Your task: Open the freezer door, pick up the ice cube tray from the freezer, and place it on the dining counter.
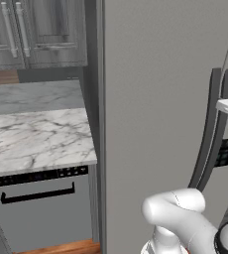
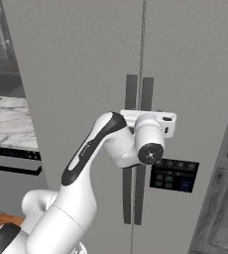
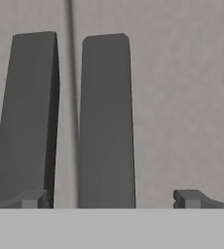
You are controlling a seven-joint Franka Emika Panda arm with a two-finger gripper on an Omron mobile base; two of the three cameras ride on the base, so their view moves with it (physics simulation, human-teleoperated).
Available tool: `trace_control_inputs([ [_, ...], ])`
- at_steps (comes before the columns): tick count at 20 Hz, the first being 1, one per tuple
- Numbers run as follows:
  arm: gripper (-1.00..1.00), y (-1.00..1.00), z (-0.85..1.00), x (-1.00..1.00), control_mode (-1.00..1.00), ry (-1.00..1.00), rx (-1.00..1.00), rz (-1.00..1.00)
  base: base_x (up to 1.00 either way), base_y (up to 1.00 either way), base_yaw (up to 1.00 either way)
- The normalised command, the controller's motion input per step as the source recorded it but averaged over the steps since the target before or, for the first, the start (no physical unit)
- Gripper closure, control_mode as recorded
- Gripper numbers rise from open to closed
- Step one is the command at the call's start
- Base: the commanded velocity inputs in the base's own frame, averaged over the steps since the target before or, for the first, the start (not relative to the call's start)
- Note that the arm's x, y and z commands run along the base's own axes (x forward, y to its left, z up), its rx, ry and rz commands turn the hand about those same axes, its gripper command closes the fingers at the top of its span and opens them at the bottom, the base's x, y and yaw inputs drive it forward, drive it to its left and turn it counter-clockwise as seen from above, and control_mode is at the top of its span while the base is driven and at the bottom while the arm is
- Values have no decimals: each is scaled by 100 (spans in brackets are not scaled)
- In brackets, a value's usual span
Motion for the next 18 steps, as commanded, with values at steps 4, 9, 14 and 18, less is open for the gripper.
trace_control_inputs([
  [4, -100, 0, -2, 21, -100, 0, 0, 0, 0, 0, 0],
  [9, -100, -4, 0, 17, -100, -1, 0, 0, 0, 0, 0],
  [14, -100, -7, -1, 17, -100, -2, 0, 0, 0, 0, 0],
  [18, -100, -13, -4, 15, -100, -3, 0, 0, 0, 0, 0],
])
